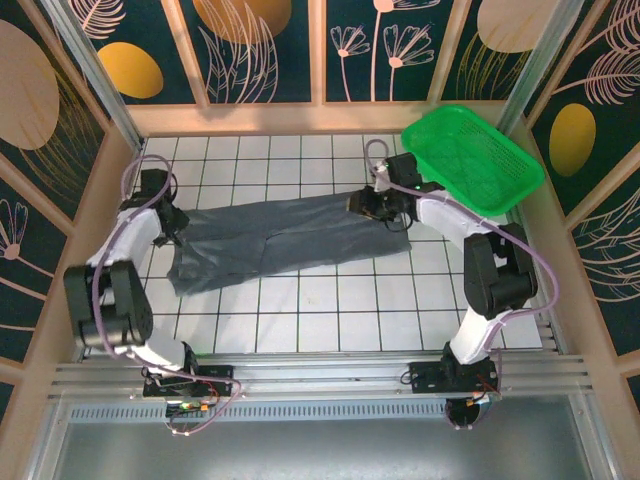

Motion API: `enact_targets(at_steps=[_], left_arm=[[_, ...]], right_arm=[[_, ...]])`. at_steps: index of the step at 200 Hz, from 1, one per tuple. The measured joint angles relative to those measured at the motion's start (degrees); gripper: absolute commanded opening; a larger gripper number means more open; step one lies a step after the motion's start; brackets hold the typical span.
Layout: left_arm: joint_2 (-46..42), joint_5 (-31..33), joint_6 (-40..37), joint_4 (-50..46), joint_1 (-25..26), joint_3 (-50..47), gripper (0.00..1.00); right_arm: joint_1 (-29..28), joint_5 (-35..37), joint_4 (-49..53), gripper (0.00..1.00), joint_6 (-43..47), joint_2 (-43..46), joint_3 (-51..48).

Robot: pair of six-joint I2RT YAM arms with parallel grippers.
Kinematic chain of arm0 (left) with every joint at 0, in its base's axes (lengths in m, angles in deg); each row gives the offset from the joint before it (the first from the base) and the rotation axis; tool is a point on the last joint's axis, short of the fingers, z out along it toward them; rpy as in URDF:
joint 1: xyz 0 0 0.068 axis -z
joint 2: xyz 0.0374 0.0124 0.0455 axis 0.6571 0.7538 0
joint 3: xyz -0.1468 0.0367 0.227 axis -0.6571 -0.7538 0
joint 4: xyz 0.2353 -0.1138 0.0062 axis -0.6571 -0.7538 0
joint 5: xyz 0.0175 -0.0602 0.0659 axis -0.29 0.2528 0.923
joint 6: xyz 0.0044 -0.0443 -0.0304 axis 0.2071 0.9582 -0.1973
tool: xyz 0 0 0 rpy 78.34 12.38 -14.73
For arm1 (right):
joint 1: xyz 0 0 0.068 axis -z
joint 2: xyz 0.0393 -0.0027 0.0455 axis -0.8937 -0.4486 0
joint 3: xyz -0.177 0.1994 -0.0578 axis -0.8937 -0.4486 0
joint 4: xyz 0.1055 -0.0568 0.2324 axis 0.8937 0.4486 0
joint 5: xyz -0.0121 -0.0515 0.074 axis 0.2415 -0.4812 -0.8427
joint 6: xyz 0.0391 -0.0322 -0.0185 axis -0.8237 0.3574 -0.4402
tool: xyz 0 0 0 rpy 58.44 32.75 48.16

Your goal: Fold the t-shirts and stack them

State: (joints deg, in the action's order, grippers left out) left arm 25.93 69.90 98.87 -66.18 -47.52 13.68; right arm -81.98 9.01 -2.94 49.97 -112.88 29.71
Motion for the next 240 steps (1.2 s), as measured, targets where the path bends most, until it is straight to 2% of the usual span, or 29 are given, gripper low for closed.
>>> enact_targets(at_steps=[10,25,54,83,112,141,163,184,214,240], left_arm=[[-2.9,-2.0,3.0,1.4,1.1,-1.5,0.25],[-4.8,-5.8,7.4,3.9,4.6,-5.1,0.23],[-0.7,-13.3,16.2,8.6,11.1,-11.8,0.22],[6.4,-17.0,21.3,12.3,11.7,-13.0,0.25],[11.6,-18.2,22.3,14.1,11.6,-9.6,0.26],[21.1,-19.1,21.2,15.3,11.6,1.2,0.3],[29.0,-18.9,19.3,14.7,11.8,12.3,0.35],[38.4,-18.0,17.2,14.1,13.2,25.9,0.35],[53.3,-18.5,15.6,13.4,17.8,48.7,0.36],[63.4,-21.4,15.5,13.5,22.1,64.3,0.36]], right_arm=[[1.4,2.7,1.2,0.19,0.3,-0.7,1.0],[2.3,6.7,2.3,0.16,0.3,-2.7,3.0],[2.2,13.9,4.6,0.14,0.9,-9.6,8.6],[2.1,19.5,7.1,0.14,2.8,-16.9,13.6],[2.2,22.7,9.9,0.14,3.7,-20.2,14.9],[2.2,24.3,10.1,0.14,3.8,-18.6,12.5],[1.9,24.7,10.0,0.14,3.0,-12.8,4.4],[-0.2,24.5,11.6,0.16,1.1,-5.6,-4.9],[-8.8,20.3,13.9,0.18,-2.8,3.1,-15.5],[-17.3,13.4,13.2,0.2,-5.8,4.9,-18.3]])
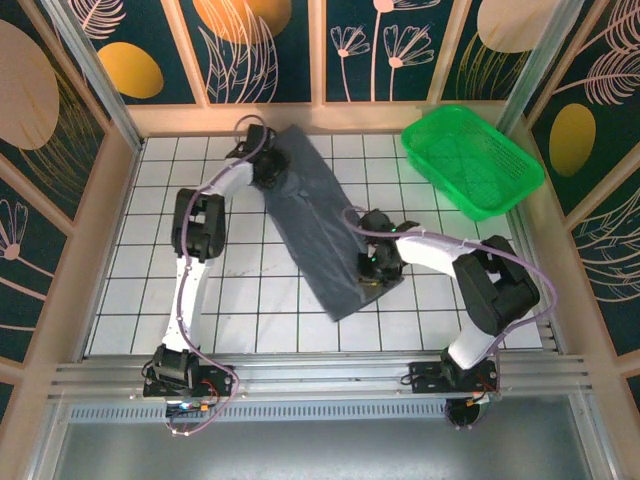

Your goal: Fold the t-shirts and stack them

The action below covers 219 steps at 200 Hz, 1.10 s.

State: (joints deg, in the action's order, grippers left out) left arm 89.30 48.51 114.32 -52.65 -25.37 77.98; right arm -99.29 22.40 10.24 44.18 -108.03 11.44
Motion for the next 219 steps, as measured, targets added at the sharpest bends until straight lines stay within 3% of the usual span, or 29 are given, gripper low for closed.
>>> enact_targets(at_steps=[13,38,82,101,143,167,185,219], left_arm=[[4.4,-2.3,0.2,1.6,2.1,6.5,0.39],[7.5,-6.7,1.3,5.4,4.9,10.3,0.49],[4.3,-7.5,-0.8,4.1,5.3,8.2,0.61],[-5.7,-5.4,-2.4,2.5,5.1,-3.4,0.61],[-38.1,-3.0,-5.6,3.2,7.0,-36.7,0.61],[-52.4,-3.7,-6.5,3.6,11.0,-57.0,0.59],[-58.1,-4.6,-6.7,0.9,14.6,-70.5,0.6],[-67.1,-7.0,-5.5,-4.6,17.8,-86.2,0.61]], right_arm=[[-3.8,-3.9,-1.7,0.23,-1.8,-0.4,-0.2],[-8.7,-9.3,-5.5,0.3,-5.6,-1.7,0.2],[-9.2,-7.3,-5.0,0.44,-9.7,1.4,1.2],[-9.1,-3.7,-3.0,0.47,-10.9,7.7,1.1],[-7.5,3.0,2.8,0.51,-12.0,23.0,-3.7],[-8.2,3.7,6.2,0.54,-12.3,23.6,-8.4],[-9.6,3.3,7.6,0.54,-12.5,22.8,-10.9],[-11.3,1.9,6.6,0.53,-12.5,19.0,-12.3]])
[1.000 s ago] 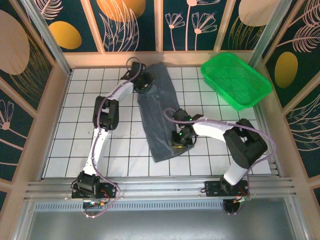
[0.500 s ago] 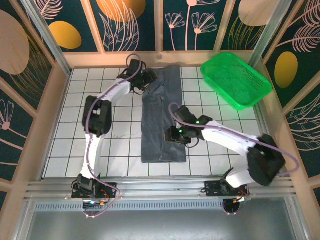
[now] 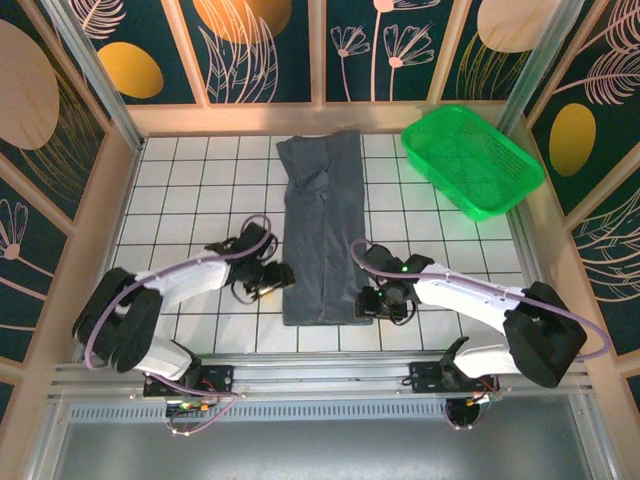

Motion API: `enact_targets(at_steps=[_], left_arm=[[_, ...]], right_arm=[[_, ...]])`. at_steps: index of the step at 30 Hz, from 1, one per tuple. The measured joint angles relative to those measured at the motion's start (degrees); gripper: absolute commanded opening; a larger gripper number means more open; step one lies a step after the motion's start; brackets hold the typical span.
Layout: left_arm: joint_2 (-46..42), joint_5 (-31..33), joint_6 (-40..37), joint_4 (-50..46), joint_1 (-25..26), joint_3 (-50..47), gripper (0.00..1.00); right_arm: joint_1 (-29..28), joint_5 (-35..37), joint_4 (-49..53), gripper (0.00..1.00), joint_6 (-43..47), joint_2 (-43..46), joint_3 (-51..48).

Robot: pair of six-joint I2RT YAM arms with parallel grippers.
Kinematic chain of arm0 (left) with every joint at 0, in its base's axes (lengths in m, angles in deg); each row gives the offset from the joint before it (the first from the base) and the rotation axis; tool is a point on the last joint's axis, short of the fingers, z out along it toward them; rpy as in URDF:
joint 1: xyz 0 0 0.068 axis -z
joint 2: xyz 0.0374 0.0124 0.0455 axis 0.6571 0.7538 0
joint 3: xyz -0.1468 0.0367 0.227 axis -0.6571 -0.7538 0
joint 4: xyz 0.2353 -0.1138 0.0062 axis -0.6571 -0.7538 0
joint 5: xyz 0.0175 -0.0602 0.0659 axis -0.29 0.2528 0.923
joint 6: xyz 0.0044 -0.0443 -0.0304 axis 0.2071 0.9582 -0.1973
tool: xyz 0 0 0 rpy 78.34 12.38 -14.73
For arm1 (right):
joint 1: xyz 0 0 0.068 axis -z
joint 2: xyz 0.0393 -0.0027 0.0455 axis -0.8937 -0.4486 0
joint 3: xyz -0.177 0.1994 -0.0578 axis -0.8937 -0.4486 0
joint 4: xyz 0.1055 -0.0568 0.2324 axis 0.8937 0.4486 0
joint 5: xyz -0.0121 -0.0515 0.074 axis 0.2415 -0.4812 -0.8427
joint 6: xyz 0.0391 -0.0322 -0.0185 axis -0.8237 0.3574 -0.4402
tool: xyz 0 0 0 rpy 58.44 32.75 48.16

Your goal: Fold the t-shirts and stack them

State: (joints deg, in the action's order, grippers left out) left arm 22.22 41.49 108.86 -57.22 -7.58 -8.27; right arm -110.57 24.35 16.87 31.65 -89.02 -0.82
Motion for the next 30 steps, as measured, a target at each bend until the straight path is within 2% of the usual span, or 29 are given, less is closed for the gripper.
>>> enact_targets(at_steps=[3,7,14,21,24,25,26,28,30], left_arm=[[-4.9,-1.5,1.2,-1.4,0.1,-4.3,0.61],[-6.1,-3.5,2.5,-1.1,0.8,-5.8,0.62],[-2.0,-5.5,3.1,-1.2,2.8,-4.0,0.58],[1.8,-5.5,3.7,-2.1,4.5,-1.1,0.5],[3.9,-5.5,4.3,-2.0,6.0,0.5,0.42],[4.6,-5.4,4.7,-1.9,6.6,0.9,0.36],[5.0,-5.4,5.3,-1.6,7.0,1.1,0.28],[5.9,-5.3,5.7,-1.1,7.8,1.3,0.0],[6.5,-6.0,5.9,0.2,8.4,1.1,0.0]], right_arm=[[-0.4,-0.8,-1.9,0.5,0.0,-2.7,0.0],[-1.6,-1.0,-3.8,0.44,-0.8,-6.0,0.1],[-1.9,1.1,-1.5,0.22,-2.4,-7.4,1.3],[-2.9,1.2,-2.8,0.12,-3.6,-7.3,1.3],[-3.5,0.2,-5.0,0.09,-3.9,-7.3,1.2],[-3.6,0.2,-5.4,0.08,-3.9,-7.3,1.2],[-3.7,0.1,-5.7,0.06,-3.9,-7.3,1.2],[-3.7,-0.1,-6.0,0.02,-3.9,-7.3,1.2],[-3.7,-0.2,-6.0,0.0,-4.0,-7.2,1.2]])
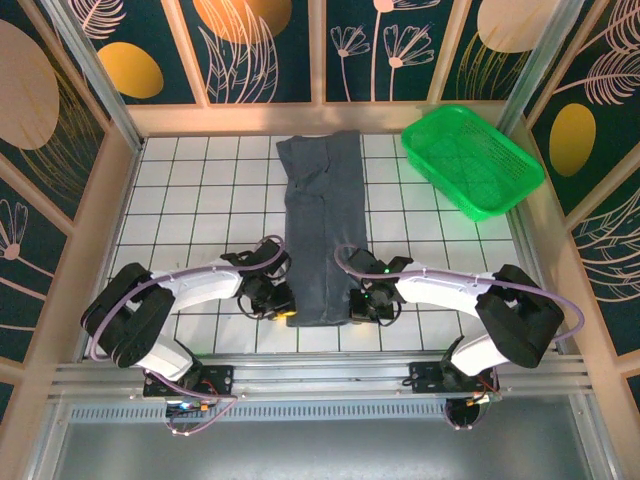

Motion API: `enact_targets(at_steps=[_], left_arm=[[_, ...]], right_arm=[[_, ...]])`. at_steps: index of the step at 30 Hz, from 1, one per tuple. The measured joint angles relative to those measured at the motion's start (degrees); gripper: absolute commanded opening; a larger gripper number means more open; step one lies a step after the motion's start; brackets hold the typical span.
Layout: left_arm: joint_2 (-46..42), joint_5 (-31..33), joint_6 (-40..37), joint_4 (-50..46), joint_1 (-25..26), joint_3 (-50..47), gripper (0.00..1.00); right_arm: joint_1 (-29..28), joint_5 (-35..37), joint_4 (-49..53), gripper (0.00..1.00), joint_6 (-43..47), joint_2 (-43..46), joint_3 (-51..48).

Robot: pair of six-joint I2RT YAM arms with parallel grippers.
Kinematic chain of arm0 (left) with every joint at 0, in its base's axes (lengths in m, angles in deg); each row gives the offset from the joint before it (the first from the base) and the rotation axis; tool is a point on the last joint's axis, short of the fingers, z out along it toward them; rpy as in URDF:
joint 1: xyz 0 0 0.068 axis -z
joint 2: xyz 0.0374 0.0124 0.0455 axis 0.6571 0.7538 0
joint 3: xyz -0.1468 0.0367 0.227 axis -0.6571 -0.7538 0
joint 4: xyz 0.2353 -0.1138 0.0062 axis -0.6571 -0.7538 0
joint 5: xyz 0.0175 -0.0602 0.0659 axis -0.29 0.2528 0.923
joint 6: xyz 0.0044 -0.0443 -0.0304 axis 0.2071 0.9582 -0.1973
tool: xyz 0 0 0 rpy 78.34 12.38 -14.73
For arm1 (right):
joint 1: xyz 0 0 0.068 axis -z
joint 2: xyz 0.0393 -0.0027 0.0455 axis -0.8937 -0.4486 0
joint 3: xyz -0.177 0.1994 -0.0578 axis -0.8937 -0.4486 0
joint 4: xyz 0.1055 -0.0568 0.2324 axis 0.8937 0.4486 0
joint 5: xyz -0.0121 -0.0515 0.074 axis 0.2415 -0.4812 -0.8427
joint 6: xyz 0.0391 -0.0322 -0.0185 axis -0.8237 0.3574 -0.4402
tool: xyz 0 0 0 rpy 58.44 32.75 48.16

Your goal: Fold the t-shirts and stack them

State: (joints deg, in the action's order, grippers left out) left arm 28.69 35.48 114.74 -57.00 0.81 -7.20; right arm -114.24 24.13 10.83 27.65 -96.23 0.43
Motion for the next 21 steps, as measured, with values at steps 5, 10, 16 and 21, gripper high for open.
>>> enact_targets(at_steps=[5,10,16,21], left_arm=[[-1.2,-3.0,0.3,6.8,1.4,-3.1,0.0],[-4.1,-11.0,0.7,10.2,2.4,-7.5,0.0],[-5.7,-12.1,0.0,7.1,2.6,-5.5,0.0],[-7.8,-7.7,1.0,3.6,1.8,-1.2,0.0]], right_arm=[[-0.2,-0.1,1.4,0.0,0.1,1.1,0.0],[-0.6,-0.2,5.9,0.0,0.1,5.7,0.0],[-0.5,0.0,10.3,0.0,0.0,7.5,1.6],[2.0,0.7,11.6,0.0,0.0,7.3,5.4]])
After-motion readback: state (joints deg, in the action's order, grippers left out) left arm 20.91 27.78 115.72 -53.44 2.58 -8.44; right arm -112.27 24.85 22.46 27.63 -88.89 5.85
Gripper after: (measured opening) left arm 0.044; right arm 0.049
